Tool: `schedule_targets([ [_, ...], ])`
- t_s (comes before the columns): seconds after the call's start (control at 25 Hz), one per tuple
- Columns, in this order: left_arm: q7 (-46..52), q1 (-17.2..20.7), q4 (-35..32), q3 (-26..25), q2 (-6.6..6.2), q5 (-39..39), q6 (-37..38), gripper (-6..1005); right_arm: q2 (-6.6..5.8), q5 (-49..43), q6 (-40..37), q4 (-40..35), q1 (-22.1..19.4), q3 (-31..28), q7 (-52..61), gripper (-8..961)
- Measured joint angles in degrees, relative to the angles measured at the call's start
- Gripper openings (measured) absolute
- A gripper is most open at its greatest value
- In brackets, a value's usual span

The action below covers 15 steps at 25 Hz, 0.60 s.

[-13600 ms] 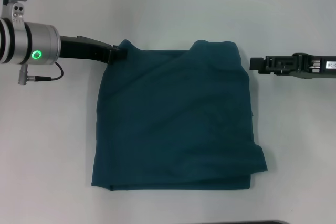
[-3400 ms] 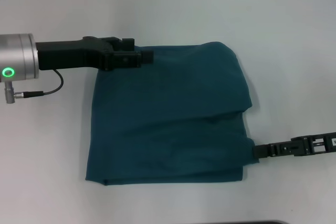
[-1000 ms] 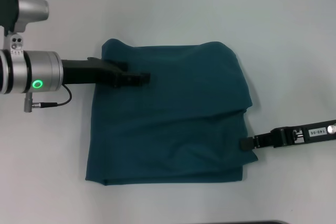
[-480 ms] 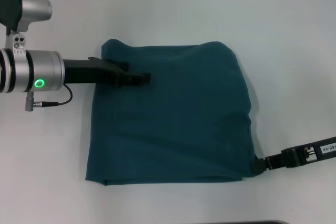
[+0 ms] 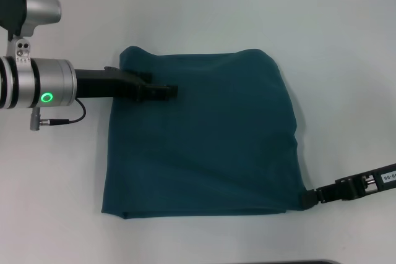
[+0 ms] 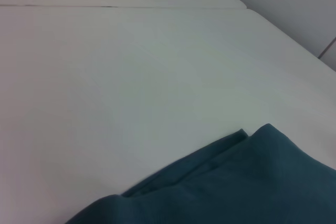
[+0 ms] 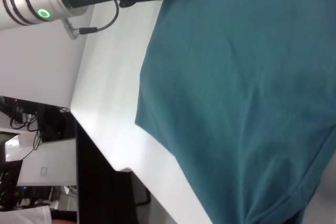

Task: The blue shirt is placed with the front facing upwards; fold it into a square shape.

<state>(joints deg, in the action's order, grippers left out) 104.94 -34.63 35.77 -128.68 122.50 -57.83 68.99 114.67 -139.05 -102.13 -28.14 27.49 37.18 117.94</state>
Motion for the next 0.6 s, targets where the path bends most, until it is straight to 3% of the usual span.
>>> schedule_targets([
  [0.08,0.01,0.00,0.00,-0.06,-0.03,0.00,0.00,844,-0.26,0.01,0.21,-0.06,-0.10,-0.23,0.00,5],
  [0.28,0.44,0.01,0.24,-0.07,-0.20,0.00,0.01,844,-0.91,0.36,0.19,-0.08,-0.50,-2.04,-0.07,124],
  [0.36,0.45,0.01,0.39,-0.12,-0.25,0.00,0.18,844,-1.36,0.42,-0.51,-0.10,-0.68,-3.67,-0.74,218],
  [0.48,0.45,0.06,0.88,-0.37,-0.31,-0.22,1.12,844,-2.42,0.49,-2.92,-0.37,-1.13,-8.24,-2.61,358],
  [0.6,0.49,0.79,3.47,-1.42,-0.30,-0.59,5.92,843,-3.18,0.86,-4.84,-0.68,-1.45,-13.46,-4.53,366],
])
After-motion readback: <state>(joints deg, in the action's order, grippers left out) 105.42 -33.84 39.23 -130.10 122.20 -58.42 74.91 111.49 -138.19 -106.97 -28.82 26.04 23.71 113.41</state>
